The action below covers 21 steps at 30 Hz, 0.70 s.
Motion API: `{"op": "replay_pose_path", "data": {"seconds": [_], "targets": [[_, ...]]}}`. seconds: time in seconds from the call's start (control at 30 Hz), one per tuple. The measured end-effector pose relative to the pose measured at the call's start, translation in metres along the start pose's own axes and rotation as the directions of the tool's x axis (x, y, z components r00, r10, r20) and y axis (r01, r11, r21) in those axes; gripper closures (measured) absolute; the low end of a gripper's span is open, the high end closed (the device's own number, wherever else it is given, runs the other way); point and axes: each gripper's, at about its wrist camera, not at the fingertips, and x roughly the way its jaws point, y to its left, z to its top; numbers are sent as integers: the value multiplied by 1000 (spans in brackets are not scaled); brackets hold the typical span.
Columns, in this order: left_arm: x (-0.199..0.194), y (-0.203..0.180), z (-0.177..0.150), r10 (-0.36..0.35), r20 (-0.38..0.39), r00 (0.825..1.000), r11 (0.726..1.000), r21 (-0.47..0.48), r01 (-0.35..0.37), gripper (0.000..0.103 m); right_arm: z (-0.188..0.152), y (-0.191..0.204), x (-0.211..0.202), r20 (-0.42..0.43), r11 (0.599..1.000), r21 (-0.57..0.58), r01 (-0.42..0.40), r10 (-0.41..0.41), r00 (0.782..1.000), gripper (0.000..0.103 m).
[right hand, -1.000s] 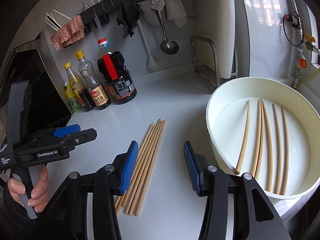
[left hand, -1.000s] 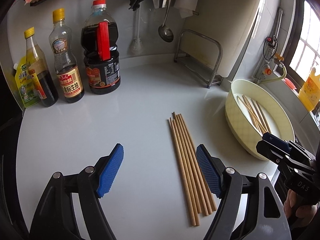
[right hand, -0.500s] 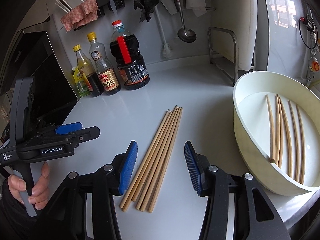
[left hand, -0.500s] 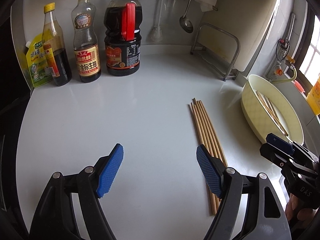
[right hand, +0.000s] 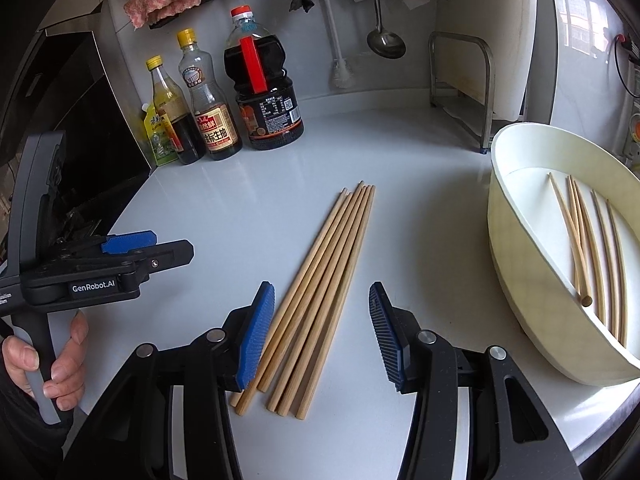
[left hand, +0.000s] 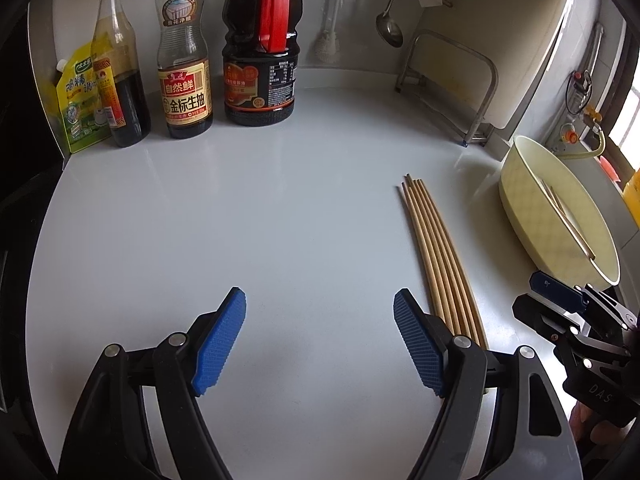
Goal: Organize utensils
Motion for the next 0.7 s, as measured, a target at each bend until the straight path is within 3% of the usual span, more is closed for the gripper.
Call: {"op": "replay_pose_path", "data": {"seconds": [0.17, 0.7], "targets": [[4, -10, 9, -7, 14, 1000, 1000, 24, 7, 22, -3, -3, 11, -31, 1000, 3, 30, -30, 999, 51], [43, -36, 15, 5, -23, 1000, 996, 88, -3, 21, -7, -12, 39, -88, 993, -6, 119, -119, 989, 51]]}}
